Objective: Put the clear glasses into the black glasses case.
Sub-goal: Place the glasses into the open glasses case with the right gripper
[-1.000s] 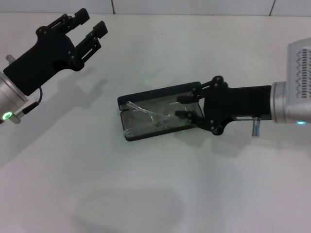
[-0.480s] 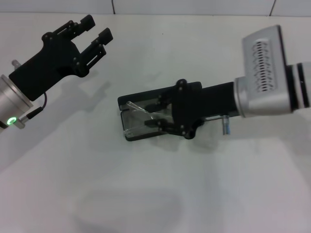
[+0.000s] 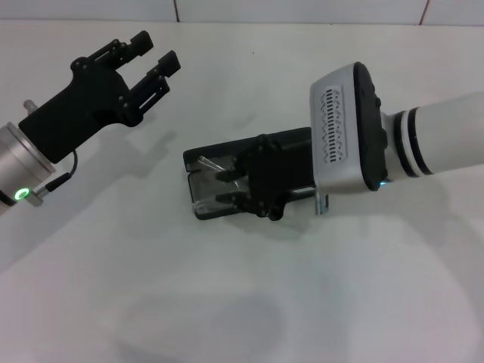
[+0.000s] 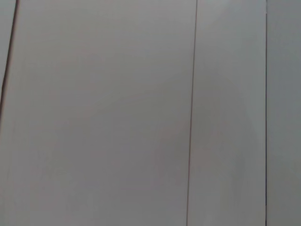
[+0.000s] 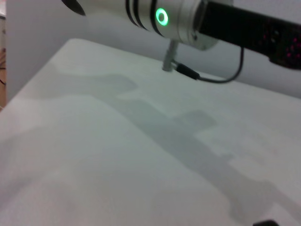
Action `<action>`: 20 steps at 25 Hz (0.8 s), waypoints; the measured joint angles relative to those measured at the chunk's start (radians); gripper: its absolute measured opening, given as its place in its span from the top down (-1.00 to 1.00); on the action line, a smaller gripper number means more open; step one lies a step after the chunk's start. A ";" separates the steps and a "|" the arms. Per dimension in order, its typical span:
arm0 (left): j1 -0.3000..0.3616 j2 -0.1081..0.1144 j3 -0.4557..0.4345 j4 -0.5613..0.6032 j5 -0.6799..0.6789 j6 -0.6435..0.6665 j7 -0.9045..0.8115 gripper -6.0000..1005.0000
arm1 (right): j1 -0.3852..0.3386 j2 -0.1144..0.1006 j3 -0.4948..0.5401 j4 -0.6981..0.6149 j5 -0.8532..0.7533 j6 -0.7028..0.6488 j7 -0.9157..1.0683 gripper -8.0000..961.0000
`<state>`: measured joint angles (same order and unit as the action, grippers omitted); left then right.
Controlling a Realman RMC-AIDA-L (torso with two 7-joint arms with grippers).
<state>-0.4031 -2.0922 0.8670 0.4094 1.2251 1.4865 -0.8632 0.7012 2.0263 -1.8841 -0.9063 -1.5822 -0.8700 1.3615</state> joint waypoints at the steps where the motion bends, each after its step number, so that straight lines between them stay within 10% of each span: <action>1: 0.000 0.000 0.000 0.000 0.000 0.002 0.000 -0.05 | -0.003 -0.001 0.001 -0.005 -0.018 -0.002 0.021 0.48; 20: 0.008 0.001 0.000 0.000 0.002 0.011 0.005 -0.05 | -0.136 -0.002 0.056 -0.175 -0.143 -0.014 0.083 0.48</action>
<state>-0.3948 -2.0909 0.8666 0.4095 1.2275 1.4973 -0.8577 0.5649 2.0246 -1.8285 -1.0810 -1.7254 -0.8841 1.4442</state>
